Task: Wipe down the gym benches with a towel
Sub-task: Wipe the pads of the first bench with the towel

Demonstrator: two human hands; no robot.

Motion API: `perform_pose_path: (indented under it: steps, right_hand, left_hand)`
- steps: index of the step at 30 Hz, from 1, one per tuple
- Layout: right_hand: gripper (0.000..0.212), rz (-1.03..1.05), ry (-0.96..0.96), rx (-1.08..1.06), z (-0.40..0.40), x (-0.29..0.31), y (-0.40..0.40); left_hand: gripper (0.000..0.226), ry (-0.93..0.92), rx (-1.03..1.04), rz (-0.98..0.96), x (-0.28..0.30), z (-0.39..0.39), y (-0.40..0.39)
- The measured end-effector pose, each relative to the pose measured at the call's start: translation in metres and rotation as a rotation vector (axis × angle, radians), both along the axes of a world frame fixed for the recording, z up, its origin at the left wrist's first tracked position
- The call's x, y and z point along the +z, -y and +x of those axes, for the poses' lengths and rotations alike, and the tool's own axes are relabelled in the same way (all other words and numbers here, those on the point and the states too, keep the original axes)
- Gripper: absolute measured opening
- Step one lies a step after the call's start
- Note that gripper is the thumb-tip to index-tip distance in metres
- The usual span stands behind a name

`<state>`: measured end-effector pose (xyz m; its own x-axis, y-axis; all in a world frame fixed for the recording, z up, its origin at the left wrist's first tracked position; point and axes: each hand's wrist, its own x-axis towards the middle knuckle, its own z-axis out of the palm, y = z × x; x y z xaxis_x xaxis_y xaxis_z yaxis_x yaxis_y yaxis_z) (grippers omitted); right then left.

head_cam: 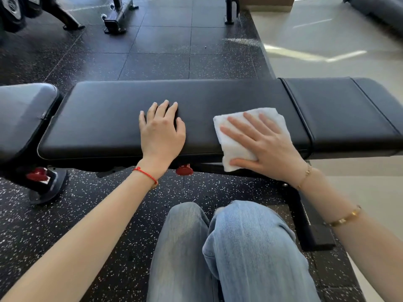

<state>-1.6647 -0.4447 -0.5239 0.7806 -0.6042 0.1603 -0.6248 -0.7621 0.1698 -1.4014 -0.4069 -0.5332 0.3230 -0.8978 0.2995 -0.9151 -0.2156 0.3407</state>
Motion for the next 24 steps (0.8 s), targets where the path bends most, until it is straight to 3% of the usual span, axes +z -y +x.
perform_pose_path:
  steps: [8,16,24]
  right_hand:
    - [0.077,-0.132,-0.024,-0.049,0.038,-0.012,-0.012]
    - [0.075,-0.201,0.085,-0.110,-0.027,-0.018,-0.003]
    - [0.071,-0.292,-0.005,0.047,0.069,-0.018,-0.020]
  left_hand:
    - [0.047,0.001,-0.014,0.027,0.002,-0.001,0.000]
    - [0.039,0.000,-0.118,-0.024,0.012,0.027,-0.008]
    - [0.032,0.040,-0.068,-0.088,0.009,0.079,-0.027]
